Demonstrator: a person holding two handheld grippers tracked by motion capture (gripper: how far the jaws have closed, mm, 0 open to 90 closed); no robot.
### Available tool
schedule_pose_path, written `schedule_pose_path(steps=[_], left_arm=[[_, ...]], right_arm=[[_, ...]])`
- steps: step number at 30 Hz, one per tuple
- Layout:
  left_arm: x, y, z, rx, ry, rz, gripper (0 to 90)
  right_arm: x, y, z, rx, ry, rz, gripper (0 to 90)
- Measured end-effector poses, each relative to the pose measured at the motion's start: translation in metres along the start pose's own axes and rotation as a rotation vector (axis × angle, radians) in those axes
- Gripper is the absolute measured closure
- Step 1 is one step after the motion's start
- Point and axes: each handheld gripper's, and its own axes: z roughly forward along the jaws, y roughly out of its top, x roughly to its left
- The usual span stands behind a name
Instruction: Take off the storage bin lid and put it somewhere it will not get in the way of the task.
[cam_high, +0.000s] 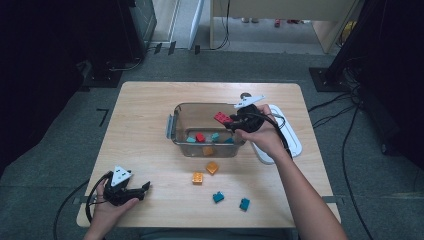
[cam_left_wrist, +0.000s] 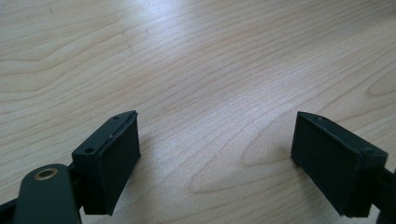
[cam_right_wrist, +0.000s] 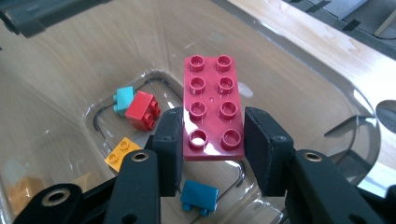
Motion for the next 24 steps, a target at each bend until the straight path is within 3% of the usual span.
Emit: schedule_pose_path(steps=[4,7,11,24], left_arm=[[0.000,0.000,0.000,0.000,0.000,0.000,15.5],[0.000,0.000,0.000,0.000,0.000,0.000,15.5],[0.000,0.000,0.000,0.000,0.000,0.000,15.5],[0.000,0.000,0.000,0.000,0.000,0.000,15.5]], right_arm=[[-0.001,-0.002,0.000,0.000,-0.006,0.013,59.6],[-0.001,-0.003,-0.001,-0.009,-0.016,0.021,50.2],[0.000,-0.002,-0.004,-0.024,-0.020,0.024,49.1],[0.022,0.004,-0.034,-0.113,0.045,-0.002,50.3]])
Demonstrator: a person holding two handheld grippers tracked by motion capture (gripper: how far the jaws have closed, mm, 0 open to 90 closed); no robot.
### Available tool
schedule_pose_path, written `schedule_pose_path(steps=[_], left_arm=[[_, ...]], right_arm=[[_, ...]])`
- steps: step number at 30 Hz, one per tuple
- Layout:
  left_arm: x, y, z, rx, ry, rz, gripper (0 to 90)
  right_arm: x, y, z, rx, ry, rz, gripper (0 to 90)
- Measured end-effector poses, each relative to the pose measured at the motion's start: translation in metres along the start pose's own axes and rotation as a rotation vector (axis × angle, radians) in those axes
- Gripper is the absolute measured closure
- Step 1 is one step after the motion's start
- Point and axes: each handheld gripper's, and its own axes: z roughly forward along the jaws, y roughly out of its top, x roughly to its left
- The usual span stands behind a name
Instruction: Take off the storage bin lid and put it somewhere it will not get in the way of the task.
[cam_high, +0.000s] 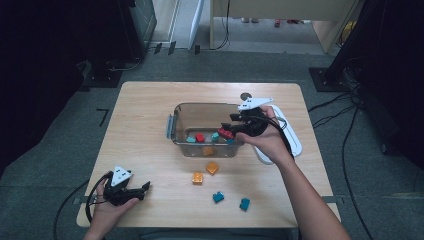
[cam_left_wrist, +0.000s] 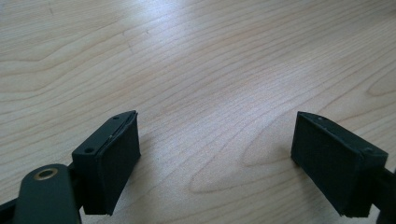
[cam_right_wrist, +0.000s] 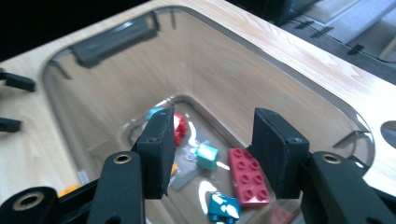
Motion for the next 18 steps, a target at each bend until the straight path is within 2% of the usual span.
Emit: schedule_pose_path(steps=[9,18], left_arm=[[0.000,0.000,0.000,0.000,0.001,0.002,15.4],[0.000,0.000,0.000,-0.002,0.001,0.000,15.4]], right_arm=[[0.032,-0.007,-0.017,-0.041,0.054,-0.034,51.3],[0.068,-0.015,-0.020,-0.066,0.151,-0.063,51.3]])
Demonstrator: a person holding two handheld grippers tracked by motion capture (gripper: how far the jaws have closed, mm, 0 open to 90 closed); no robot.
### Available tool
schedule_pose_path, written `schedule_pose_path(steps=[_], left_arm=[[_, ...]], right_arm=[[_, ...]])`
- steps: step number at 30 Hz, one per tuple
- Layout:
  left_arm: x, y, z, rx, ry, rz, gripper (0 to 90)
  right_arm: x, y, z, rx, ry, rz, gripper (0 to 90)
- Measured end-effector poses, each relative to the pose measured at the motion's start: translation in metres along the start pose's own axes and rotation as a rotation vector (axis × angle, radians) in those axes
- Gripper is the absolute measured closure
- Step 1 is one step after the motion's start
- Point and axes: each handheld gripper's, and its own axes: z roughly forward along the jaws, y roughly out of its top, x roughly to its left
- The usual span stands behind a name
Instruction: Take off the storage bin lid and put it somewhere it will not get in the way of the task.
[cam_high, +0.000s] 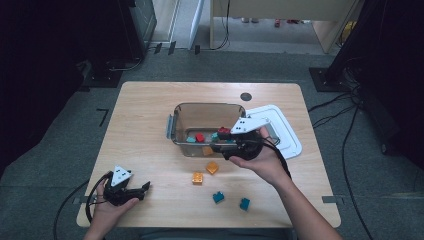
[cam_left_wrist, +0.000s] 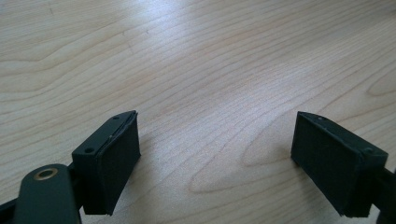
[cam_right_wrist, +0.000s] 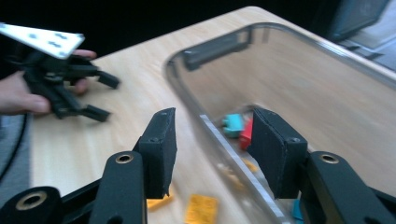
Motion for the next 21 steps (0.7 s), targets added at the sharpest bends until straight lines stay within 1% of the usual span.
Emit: schedule_pose_path(steps=[2,7,15,21], left_arm=[[0.000,0.000,0.000,0.000,0.000,0.000,15.5],[0.000,0.000,0.000,0.001,-0.001,0.001,15.5],[0.000,0.000,0.000,0.001,0.000,0.001,15.5],[0.000,0.000,0.000,0.001,0.000,0.001,15.5]], right_arm=[[0.006,-0.002,0.002,0.004,0.008,-0.012,51.2],[0.015,-0.011,0.010,0.015,0.035,-0.016,51.1],[0.027,-0.031,0.029,0.059,0.049,-0.044,50.9],[0.033,-0.041,0.040,0.080,0.061,-0.053,50.5]])
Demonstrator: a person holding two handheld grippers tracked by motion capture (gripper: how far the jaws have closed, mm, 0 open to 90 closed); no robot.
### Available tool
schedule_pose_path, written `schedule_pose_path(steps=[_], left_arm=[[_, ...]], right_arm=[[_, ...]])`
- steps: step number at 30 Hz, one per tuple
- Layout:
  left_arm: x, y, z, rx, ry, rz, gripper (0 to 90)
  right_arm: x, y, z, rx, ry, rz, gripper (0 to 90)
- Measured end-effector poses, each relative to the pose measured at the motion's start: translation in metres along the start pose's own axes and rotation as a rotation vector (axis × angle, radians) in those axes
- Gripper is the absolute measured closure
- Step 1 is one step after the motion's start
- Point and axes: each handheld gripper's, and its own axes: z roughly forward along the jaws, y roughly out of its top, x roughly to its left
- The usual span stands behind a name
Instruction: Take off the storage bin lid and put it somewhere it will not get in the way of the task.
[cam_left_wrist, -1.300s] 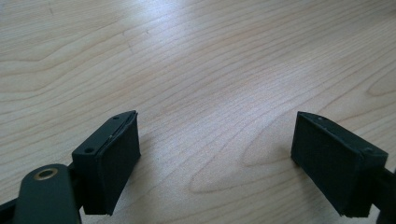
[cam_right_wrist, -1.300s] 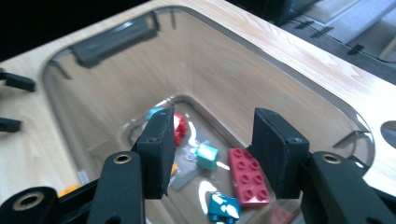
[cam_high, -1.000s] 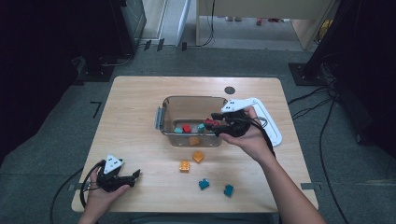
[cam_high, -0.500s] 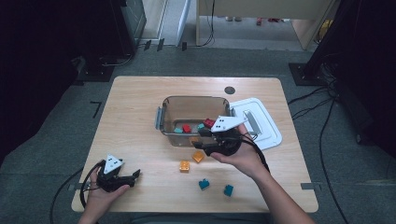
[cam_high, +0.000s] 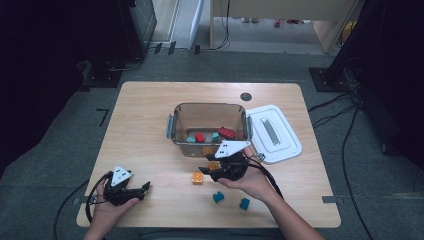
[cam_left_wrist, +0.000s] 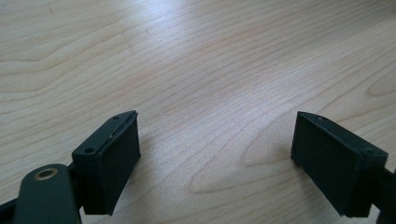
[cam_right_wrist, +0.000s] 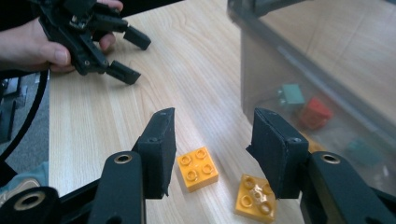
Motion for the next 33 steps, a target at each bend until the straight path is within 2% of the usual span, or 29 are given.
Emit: schedule_pose_path(steps=[22,33], left_arm=[[0.000,0.000,0.000,0.001,-0.001,-0.002,15.5],[0.000,0.000,0.000,0.000,-0.001,-0.002,15.4]], right_arm=[[0.009,-0.034,0.048,0.087,0.003,0.004,47.0],[0.010,-0.042,0.059,0.111,-0.012,0.005,46.4]])
